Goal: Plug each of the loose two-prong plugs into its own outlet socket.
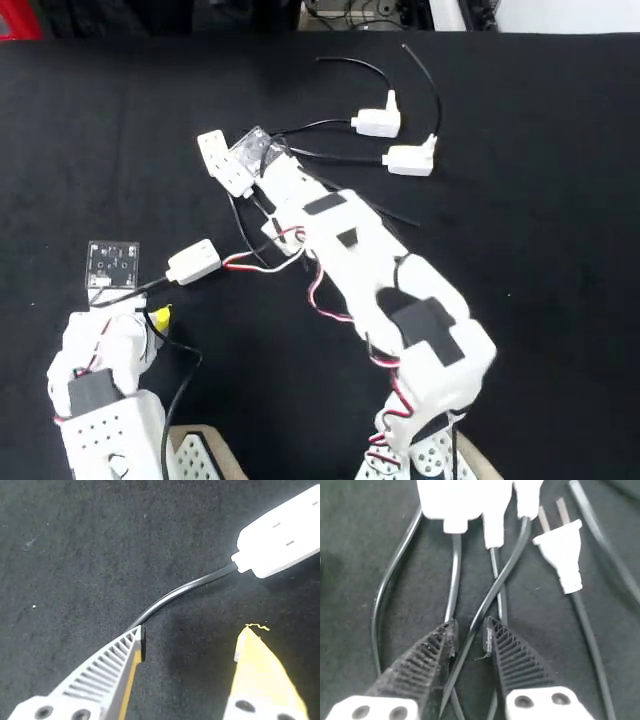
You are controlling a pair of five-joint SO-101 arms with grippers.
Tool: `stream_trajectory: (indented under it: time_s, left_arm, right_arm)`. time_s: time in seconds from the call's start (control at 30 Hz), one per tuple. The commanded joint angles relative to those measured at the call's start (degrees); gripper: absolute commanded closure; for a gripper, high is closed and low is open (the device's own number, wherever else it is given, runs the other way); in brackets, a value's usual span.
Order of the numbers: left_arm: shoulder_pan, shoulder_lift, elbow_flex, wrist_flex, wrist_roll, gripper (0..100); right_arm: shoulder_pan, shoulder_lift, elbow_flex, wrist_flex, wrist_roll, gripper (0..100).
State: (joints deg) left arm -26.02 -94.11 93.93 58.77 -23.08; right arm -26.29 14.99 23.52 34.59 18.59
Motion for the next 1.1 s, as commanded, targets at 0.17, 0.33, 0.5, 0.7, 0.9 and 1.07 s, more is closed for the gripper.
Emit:
stream_trajectory:
  time_s: [0.17,0.33,0.5,0.7,0.9,1.07]
  left_arm:
    - [-0.04,-9.58,0.84,6.95,-3.16,70]
    - [0.04,-9.58,0.84,6.95,-3.87,70]
    - [-0.13,-9.58,0.92,6.95,-3.87,70]
    - [-0.31,-9.58,1.01,6.95,-3.96,70]
    - [-0.31,-9.58,0.92,7.21,-3.96,70]
    - [-0.40,-9.58,0.84,7.30,-3.96,70]
  right_arm:
    - [0.26,4.09,-10.59,8.62,-0.09,98.9]
    - [0.44,2.59,-10.59,11.96,-0.09,98.7]
    - [1.49,-4.35,-6.46,12.22,2.64,98.7]
    - [1.49,-22.02,10.33,5.89,5.54,98.7]
    - [1.32,-32.84,17.19,5.98,5.10,98.4]
    - [1.41,-19.30,11.03,1.49,-0.35,87.5]
